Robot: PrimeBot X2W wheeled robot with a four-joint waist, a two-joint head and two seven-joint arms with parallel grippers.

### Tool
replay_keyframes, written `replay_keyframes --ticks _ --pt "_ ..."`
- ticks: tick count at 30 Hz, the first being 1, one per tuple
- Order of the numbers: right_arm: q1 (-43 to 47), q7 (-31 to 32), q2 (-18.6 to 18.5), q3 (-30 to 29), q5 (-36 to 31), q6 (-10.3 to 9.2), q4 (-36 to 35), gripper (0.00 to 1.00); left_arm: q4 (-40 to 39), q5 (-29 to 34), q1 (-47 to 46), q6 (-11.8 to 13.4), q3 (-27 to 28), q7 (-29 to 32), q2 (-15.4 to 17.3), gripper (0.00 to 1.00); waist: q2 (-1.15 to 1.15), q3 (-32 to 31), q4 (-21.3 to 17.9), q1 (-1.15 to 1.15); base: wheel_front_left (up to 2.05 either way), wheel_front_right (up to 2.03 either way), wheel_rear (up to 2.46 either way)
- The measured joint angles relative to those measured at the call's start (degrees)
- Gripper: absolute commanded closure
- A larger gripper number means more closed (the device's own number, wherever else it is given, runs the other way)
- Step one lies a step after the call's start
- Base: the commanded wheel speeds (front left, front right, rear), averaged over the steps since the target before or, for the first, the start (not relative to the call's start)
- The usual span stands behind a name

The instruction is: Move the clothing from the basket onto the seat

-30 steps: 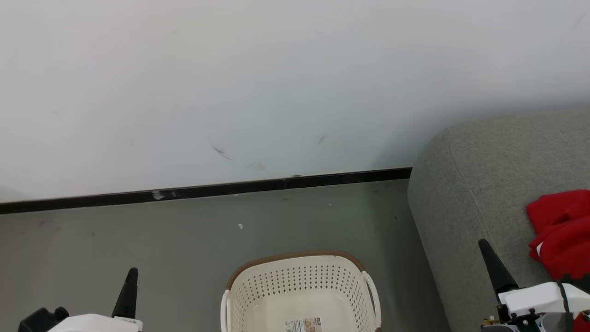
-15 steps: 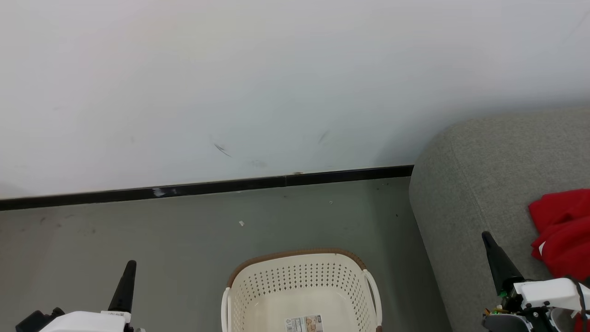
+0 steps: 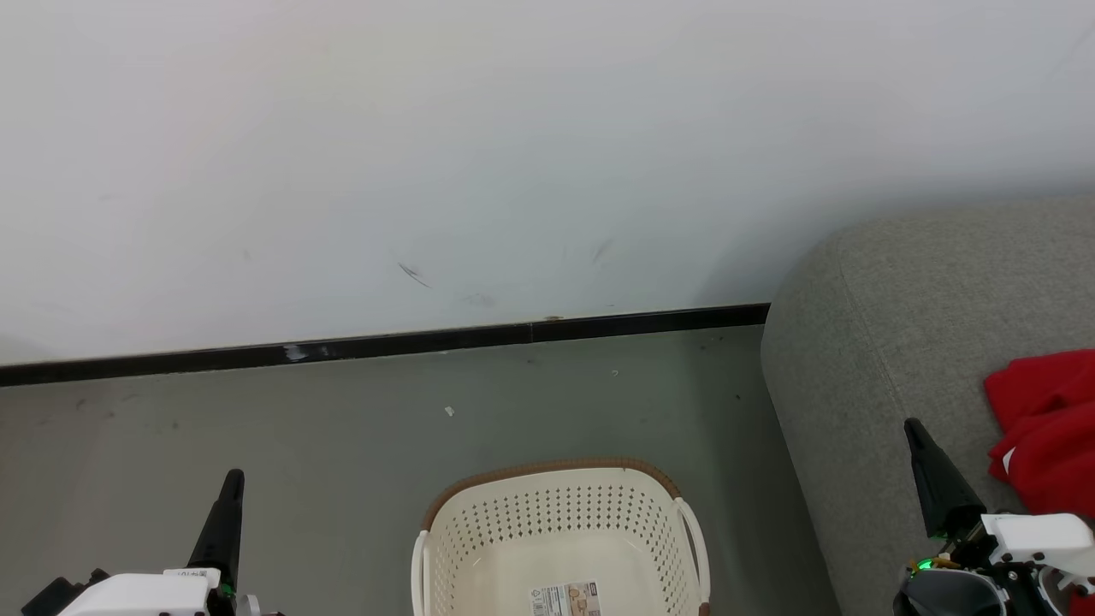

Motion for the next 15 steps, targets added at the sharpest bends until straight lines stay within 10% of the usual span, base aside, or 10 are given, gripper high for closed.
replay_keyframes --ticks 15 --pt "0.0 -0.01 0.0 0.01 -0.01 0.0 -0.01 1.0 0.01 -0.08 0.0 -0.01 0.0 0.0 0.0 1.0 0.0 0.01 0.0 0.0 0.0 0.0 0.0"
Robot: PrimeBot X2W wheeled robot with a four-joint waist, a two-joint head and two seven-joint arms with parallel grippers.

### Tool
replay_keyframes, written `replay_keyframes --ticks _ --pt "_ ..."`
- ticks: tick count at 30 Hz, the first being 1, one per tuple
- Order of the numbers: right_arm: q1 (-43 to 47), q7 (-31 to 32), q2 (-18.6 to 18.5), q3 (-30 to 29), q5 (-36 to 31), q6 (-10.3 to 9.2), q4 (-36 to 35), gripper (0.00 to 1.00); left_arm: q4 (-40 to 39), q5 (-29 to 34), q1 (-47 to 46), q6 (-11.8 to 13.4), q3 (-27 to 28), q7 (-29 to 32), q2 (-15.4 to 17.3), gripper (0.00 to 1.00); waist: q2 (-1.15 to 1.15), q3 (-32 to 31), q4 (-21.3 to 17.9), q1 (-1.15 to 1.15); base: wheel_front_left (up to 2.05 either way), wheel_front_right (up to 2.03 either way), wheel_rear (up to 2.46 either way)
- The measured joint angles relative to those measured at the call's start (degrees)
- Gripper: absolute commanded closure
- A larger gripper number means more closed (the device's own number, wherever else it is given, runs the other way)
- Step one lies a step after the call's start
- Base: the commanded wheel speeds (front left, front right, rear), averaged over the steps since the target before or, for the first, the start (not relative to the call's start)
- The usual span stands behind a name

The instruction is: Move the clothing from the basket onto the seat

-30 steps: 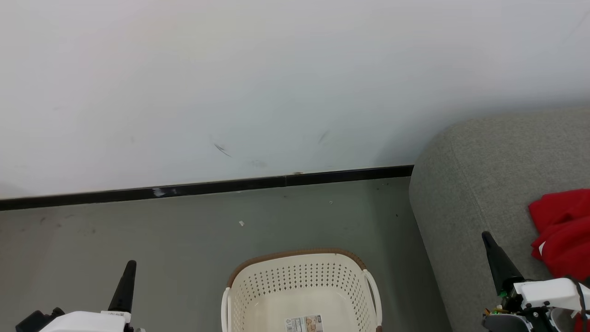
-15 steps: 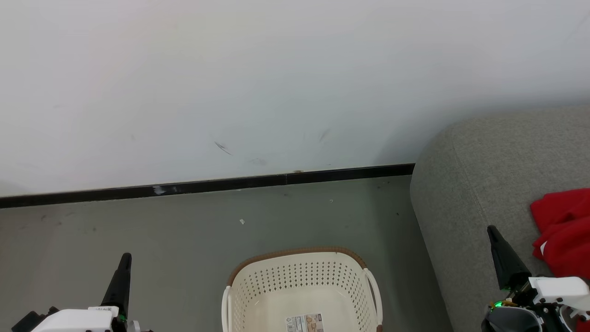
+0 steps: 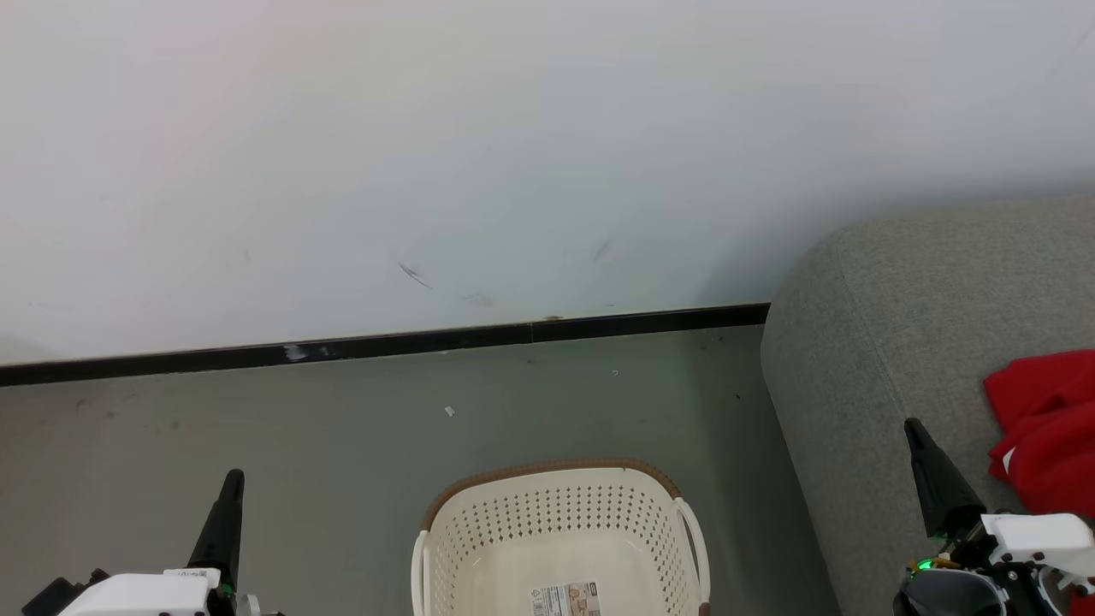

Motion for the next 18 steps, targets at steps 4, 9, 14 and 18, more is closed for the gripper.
replay_keyframes --ticks 4,9,14,18 --pt "0.0 0.0 0.0 0.01 0.01 0.0 0.0 1.0 0.01 0.0 0.0 0.0 0.0 0.0 -0.01 1.0 0.0 0.0 0.0 0.0 0.0 0.0 0.0" --pt "0.0 0.0 0.0 0.01 0.01 0.0 0.0 1.0 0.02 0.0 0.0 0.0 0.0 0.0 -0.01 1.0 0.0 0.0 0.0 0.0 0.0 0.0 0.0" --pt "0.0 0.0 0.0 0.02 0.01 0.0 0.0 1.0 0.03 0.0 0.0 0.0 -0.01 0.0 -0.01 1.0 0.0 0.0 0.0 0.0 0.0 0.0 0.0" --pt "0.0 0.0 0.0 0.03 0.01 0.0 0.0 1.0 0.04 0.0 0.0 -0.04 -0.01 0.0 -0.01 1.0 0.0 0.01 0.0 0.0 0.0 0.0 0.0"
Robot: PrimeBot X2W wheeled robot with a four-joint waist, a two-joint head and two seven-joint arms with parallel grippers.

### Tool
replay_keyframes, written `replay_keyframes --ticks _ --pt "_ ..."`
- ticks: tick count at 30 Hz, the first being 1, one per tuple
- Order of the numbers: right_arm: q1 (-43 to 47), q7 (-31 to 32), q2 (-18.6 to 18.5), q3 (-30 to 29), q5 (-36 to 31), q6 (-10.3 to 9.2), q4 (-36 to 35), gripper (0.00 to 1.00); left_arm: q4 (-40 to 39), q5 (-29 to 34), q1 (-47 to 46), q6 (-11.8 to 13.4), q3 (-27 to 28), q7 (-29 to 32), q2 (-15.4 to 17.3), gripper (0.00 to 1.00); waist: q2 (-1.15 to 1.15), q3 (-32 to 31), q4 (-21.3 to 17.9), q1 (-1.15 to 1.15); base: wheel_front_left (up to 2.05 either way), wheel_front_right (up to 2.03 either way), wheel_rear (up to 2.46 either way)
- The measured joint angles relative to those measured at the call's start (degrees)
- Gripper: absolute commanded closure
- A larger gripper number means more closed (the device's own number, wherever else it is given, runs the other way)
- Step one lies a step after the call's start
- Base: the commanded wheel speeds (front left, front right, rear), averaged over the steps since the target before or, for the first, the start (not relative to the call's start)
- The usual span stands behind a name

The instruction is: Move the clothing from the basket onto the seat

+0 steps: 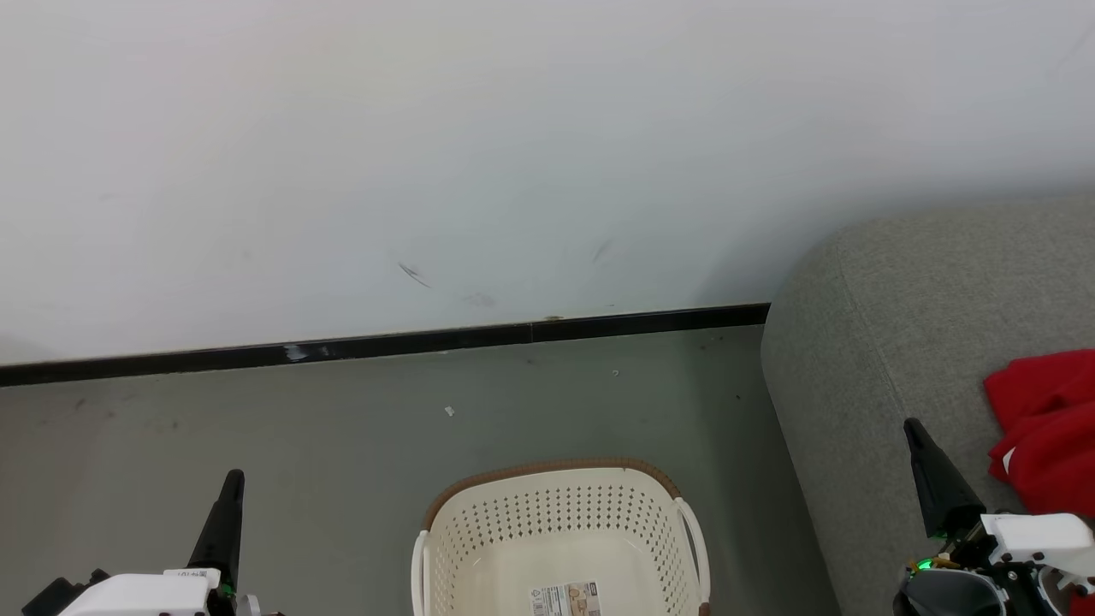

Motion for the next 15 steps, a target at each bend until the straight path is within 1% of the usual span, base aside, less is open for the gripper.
replay_keyframes --ticks 15 --pt "0.0 0.0 0.0 0.03 0.0 0.0 -0.01 1.0 0.03 0.0 -0.01 0.0 0.0 0.0 0.0 1.0 0.0 0.0 0.0 -0.01 0.0 0.0 0.0"
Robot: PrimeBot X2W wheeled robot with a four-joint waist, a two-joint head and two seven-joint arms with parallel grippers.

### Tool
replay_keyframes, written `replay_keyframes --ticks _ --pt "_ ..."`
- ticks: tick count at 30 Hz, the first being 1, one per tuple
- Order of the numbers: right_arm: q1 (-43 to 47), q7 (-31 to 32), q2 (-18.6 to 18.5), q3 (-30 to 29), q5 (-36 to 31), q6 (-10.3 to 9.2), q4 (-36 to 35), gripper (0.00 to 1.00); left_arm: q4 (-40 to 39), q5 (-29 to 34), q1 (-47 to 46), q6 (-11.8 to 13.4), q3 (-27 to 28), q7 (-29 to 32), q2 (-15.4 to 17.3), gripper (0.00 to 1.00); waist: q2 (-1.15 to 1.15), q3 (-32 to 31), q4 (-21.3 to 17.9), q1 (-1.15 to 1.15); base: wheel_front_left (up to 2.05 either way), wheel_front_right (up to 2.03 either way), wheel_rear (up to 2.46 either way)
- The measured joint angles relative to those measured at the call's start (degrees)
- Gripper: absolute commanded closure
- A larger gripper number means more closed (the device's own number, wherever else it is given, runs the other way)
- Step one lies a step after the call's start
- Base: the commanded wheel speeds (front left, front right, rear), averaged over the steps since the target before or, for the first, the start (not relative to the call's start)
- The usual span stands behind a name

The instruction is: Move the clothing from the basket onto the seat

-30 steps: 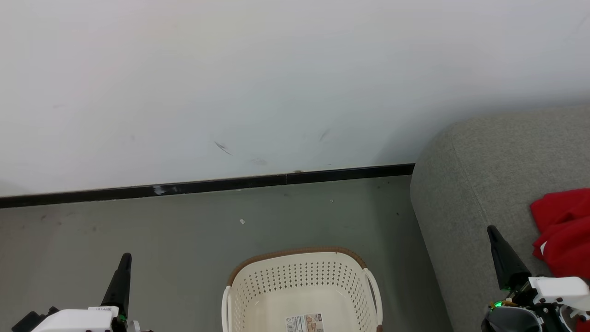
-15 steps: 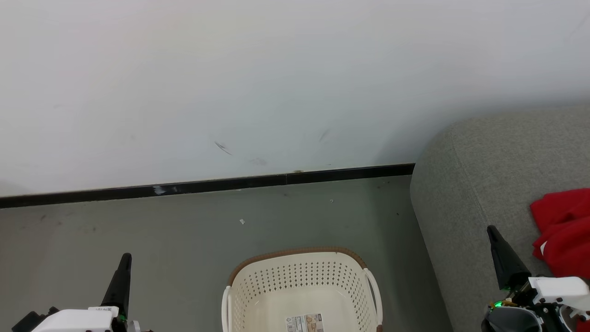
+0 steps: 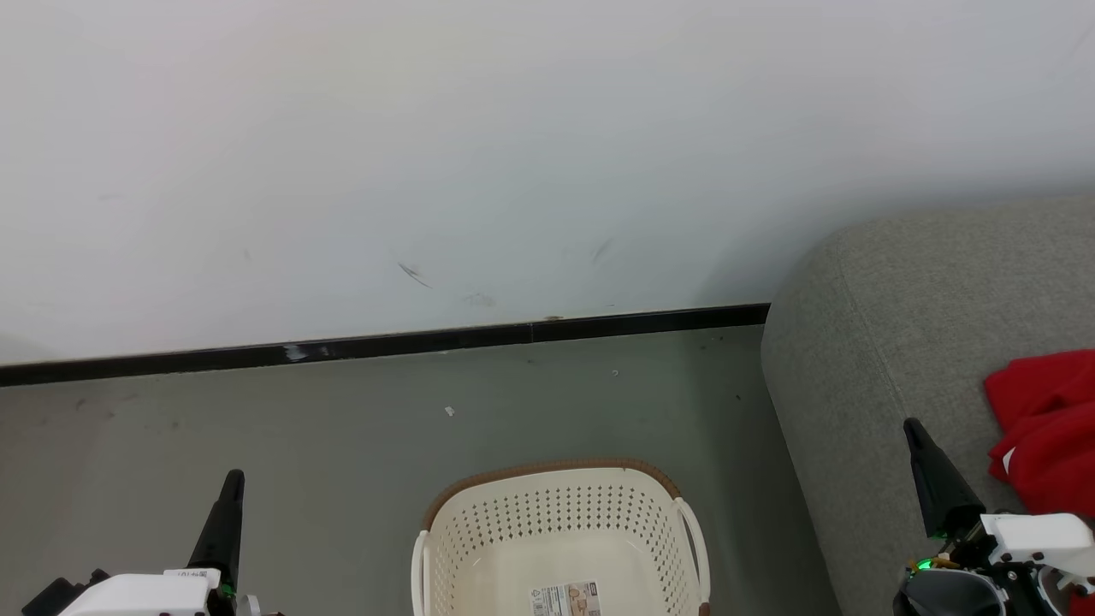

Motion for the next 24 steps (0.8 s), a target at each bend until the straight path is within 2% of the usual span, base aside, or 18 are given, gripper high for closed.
replay_keyframes --ticks 24 --pt "0.0 0.0 0.0 0.04 0.0 0.0 0.0 1.0 0.01 -0.08 0.0 -0.01 -0.01 0.0 0.0 1.0 0.0 0.0 0.0 0.0 0.0 0.0 0.0"
